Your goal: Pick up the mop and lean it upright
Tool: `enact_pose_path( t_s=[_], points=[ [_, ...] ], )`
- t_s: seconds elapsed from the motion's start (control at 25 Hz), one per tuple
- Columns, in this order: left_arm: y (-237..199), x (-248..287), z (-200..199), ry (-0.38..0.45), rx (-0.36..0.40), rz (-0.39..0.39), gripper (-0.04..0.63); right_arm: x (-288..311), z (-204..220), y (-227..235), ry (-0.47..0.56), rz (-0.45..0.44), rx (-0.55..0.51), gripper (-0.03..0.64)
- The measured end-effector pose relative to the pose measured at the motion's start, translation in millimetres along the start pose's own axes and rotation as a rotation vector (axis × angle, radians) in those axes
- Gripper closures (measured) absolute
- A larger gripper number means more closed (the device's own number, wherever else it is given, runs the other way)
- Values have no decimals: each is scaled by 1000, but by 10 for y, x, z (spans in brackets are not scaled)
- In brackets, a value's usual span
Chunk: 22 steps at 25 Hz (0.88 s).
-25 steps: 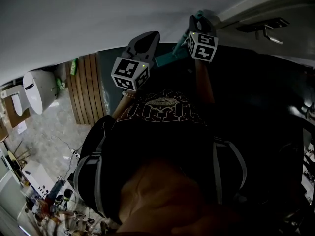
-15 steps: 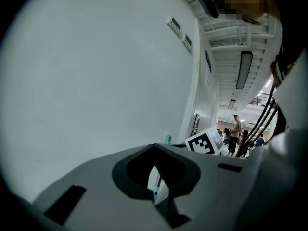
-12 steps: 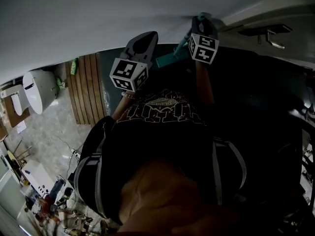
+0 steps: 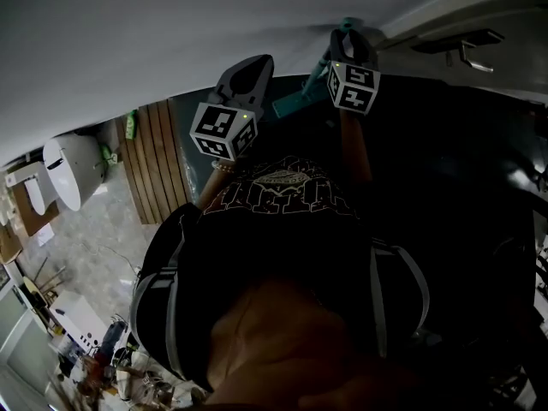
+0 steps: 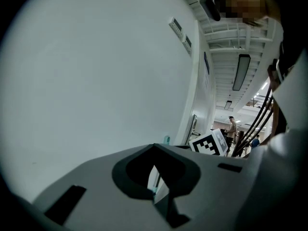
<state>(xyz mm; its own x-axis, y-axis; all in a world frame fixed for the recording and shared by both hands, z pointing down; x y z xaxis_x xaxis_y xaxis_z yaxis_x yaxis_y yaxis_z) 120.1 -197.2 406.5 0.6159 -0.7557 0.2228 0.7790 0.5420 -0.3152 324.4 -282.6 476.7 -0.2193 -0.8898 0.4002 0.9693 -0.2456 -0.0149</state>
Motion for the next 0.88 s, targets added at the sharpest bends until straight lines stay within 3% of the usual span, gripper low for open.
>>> enact_pose_path(
  t_s=[0.48, 0.64, 0.88],
  points=[
    [118, -34, 39, -12, 3, 38, 558, -340, -33, -16, 18, -28, 46, 492],
    [165, -76, 28, -15, 10, 55, 558, -530, -99, -98, 46, -43, 53, 584],
    [311, -57, 54, -26, 19, 106, 558, -858, -178, -140, 94, -28, 90, 598]
  ],
)
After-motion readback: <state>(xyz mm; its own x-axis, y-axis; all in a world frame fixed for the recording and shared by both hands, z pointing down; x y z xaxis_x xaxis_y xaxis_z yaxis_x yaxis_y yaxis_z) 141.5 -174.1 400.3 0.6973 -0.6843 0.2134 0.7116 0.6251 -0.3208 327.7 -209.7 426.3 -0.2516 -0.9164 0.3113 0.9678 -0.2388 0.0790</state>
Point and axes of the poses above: the fingertips, and each gripper's own axes: x forward along the fingers, y to its right, z out of its underside, the point moved 6 cm from there along -x, backward along the fingers, and after that the axes turned 1 degree about -x, right-handed, at the moved point
